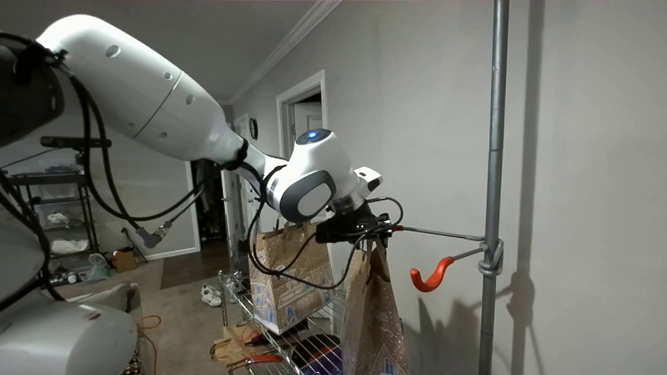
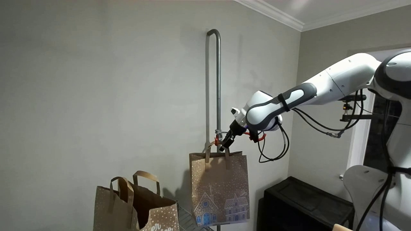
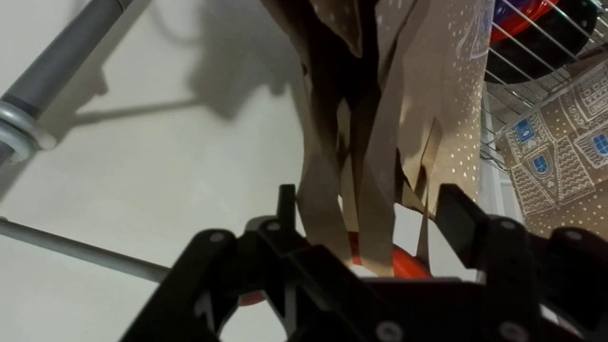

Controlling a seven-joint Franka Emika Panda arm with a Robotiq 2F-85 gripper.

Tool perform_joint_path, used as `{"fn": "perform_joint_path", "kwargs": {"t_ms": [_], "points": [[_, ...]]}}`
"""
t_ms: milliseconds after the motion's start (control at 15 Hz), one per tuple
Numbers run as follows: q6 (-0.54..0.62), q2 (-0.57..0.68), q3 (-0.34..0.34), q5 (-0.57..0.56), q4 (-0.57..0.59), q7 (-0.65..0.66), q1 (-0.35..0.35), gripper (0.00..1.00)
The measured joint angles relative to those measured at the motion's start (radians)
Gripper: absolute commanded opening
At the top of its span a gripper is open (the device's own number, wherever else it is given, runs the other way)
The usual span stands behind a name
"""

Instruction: Remove the paper bags from the stand and put them on the topmost shelf of the rack.

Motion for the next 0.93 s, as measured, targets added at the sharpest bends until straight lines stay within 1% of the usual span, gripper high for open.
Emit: {"fn": "perform_joint_path", "kwargs": {"t_ms": [267,400,667,733,867,933], "points": [[0.0,0.0,-0.028,0.0,0.0,0.0,0.031,0.19],[0.0,0.0,-0.037,0.0,0.001,0.0,0.036,0.08],[0.0,0.0,-0.045,0.0,0.003,0.0,0.038,0.01],[0.0,0.0,-0.045,0.0,0.004,0.0,0.038,0.01],[0.001,0.0,-0.044,-0.003,0.009,0.0,0.037,0.06],[0.001,0.0,-0.042,-0.006,0.01,0.0,0.035,0.05]]}}
